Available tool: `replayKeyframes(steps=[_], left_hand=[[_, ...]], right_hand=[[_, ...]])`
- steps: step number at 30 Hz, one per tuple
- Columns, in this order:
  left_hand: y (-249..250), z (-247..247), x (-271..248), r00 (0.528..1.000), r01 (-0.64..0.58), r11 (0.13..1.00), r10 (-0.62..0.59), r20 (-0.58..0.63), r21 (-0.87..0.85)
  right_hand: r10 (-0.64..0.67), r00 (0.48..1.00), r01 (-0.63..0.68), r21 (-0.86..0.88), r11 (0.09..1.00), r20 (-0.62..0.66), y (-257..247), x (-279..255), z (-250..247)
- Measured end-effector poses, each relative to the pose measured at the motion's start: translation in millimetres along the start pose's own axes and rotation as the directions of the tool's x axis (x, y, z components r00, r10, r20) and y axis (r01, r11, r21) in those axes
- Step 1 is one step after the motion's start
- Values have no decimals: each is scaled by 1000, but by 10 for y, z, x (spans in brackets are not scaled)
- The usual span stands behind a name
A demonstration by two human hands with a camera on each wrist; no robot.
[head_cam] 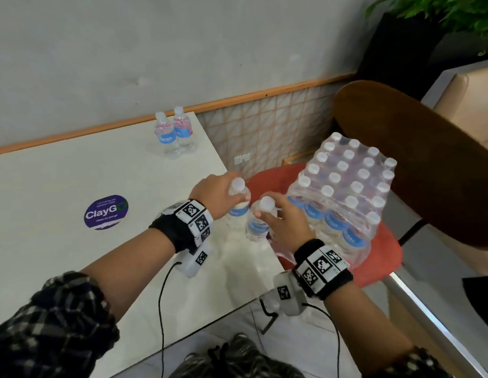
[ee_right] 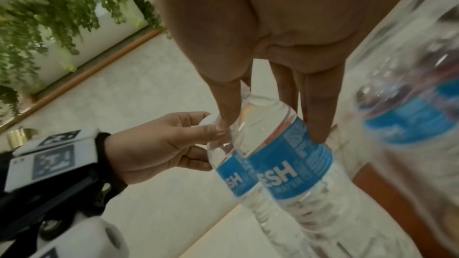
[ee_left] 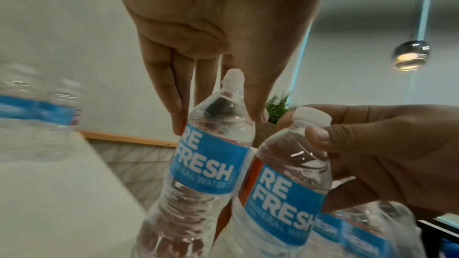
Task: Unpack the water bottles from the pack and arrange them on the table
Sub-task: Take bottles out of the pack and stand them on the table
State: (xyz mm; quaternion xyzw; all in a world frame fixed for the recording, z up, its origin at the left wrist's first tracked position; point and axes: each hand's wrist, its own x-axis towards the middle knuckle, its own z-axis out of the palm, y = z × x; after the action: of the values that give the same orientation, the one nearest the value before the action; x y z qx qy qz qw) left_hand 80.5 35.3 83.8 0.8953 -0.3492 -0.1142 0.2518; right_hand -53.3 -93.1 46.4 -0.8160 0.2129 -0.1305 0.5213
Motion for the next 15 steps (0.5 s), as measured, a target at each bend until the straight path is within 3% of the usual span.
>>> replayKeyframes(steps=[7, 11, 15], left_hand=[[-925, -161, -201, 970, 239, 970, -241, -39, -29], [-1242, -120, -199, 976, 219, 976, -219, 14, -21], [-1356, -104, -164, 984, 175, 982, -172, 53, -64]], right_hand=[[-11, 982, 30, -95, 995, 187, -241, 178, 1069], [7, 981, 20, -132, 991, 196, -332, 261, 1321], [105, 982, -81, -155, 985, 156, -219, 231, 1227]])
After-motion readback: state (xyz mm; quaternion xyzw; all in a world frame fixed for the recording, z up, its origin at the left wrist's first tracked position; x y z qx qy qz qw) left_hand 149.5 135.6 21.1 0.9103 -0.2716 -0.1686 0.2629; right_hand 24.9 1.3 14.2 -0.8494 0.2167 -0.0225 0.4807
